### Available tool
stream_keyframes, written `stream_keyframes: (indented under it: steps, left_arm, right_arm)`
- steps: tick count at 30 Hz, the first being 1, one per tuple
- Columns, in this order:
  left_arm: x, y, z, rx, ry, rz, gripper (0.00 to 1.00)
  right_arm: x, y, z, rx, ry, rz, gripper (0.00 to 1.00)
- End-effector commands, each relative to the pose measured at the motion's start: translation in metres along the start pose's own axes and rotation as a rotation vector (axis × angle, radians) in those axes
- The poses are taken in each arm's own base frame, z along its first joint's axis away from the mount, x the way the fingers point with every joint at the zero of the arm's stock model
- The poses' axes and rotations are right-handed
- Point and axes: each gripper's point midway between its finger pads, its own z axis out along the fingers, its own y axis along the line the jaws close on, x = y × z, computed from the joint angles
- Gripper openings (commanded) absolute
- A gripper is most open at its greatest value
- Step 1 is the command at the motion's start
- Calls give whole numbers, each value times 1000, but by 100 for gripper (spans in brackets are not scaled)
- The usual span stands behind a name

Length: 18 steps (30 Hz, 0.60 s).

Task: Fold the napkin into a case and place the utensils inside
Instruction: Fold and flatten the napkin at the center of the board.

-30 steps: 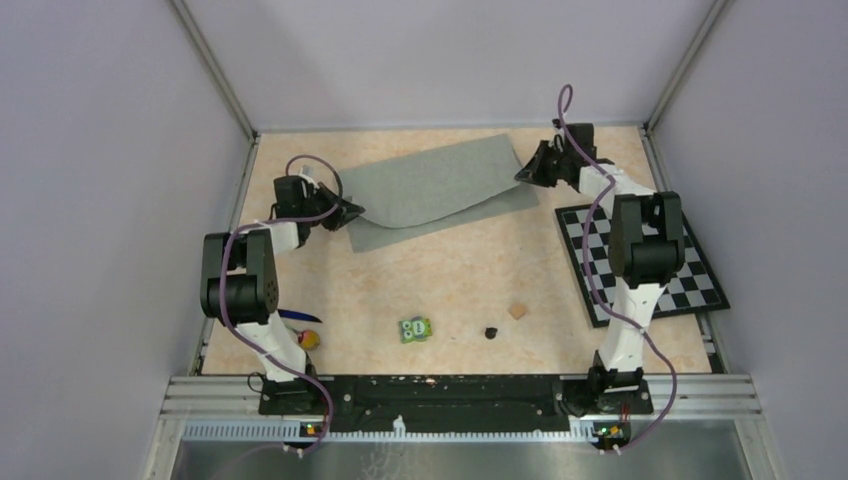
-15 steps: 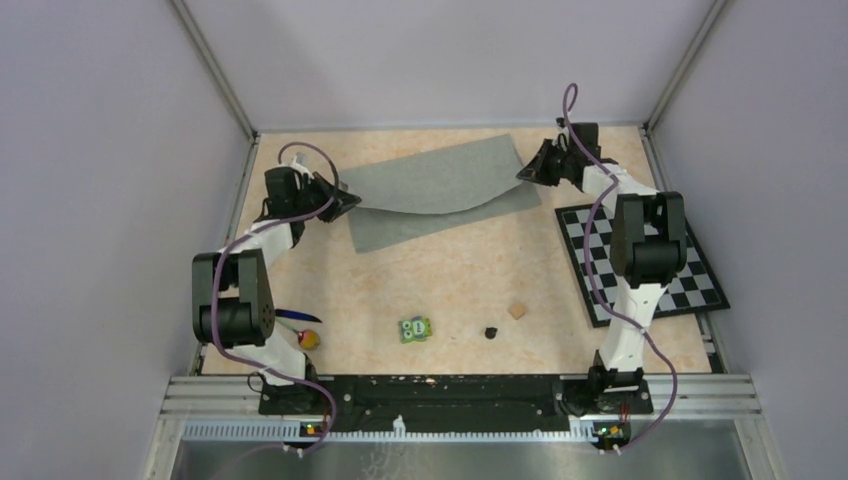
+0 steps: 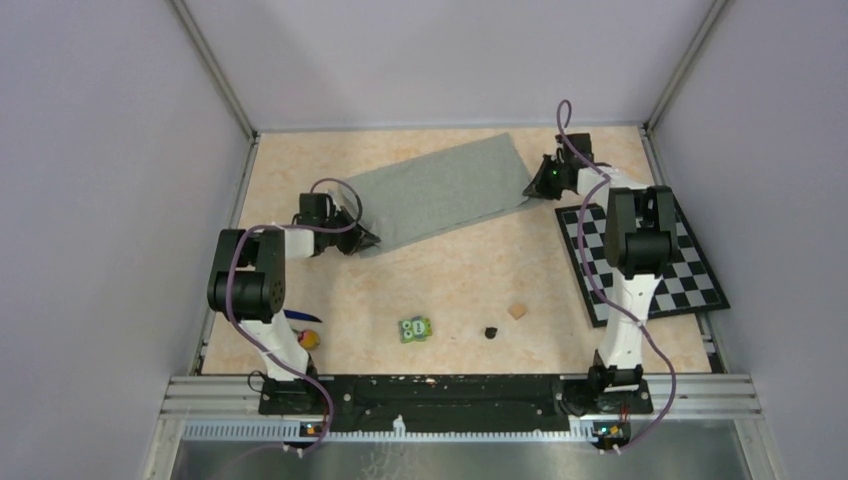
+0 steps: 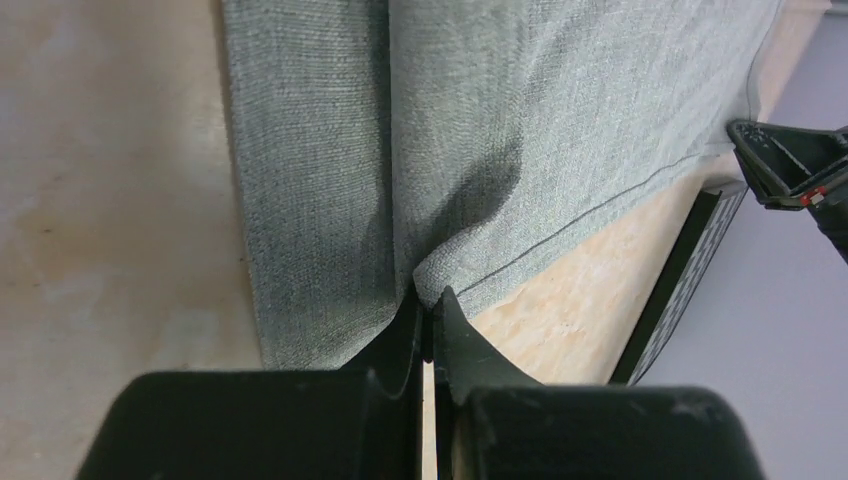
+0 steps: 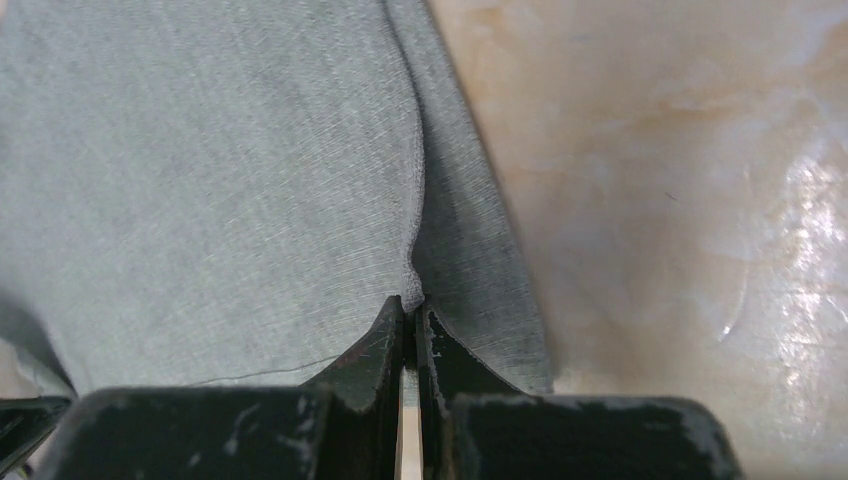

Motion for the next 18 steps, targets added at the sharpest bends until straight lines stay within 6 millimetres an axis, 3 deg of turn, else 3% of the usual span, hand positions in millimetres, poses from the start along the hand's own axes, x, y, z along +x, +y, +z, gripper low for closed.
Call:
stream_keyframes:
  steps: [1, 6, 8, 9, 12, 15, 18]
  left_arm:
    - [-12, 11, -7, -80, -53, 17, 0]
    - [-10, 35, -14, -205, -18, 14, 0]
    - [-15, 50, -22, -267, -22, 19, 0]
    - [-18, 57, -27, -291, -23, 15, 0]
    - [-24, 68, -41, -337, -37, 21, 0]
    - [-35, 61, -55, -361, -68, 65, 0]
    - [-49, 36, -69, -322, -110, 130, 0]
  right_arm:
    - [13, -15, 1, 101, 29, 3, 0]
    - [55, -20, 0, 129, 116, 67, 0]
    - [69, -12, -4, 110, 123, 84, 0]
    - [86, -13, -6, 105, 143, 95, 0]
    - [104, 10, -20, 36, 131, 101, 0]
    - [95, 34, -33, -16, 113, 65, 0]
    - [67, 48, -51, -3, 73, 0, 0]
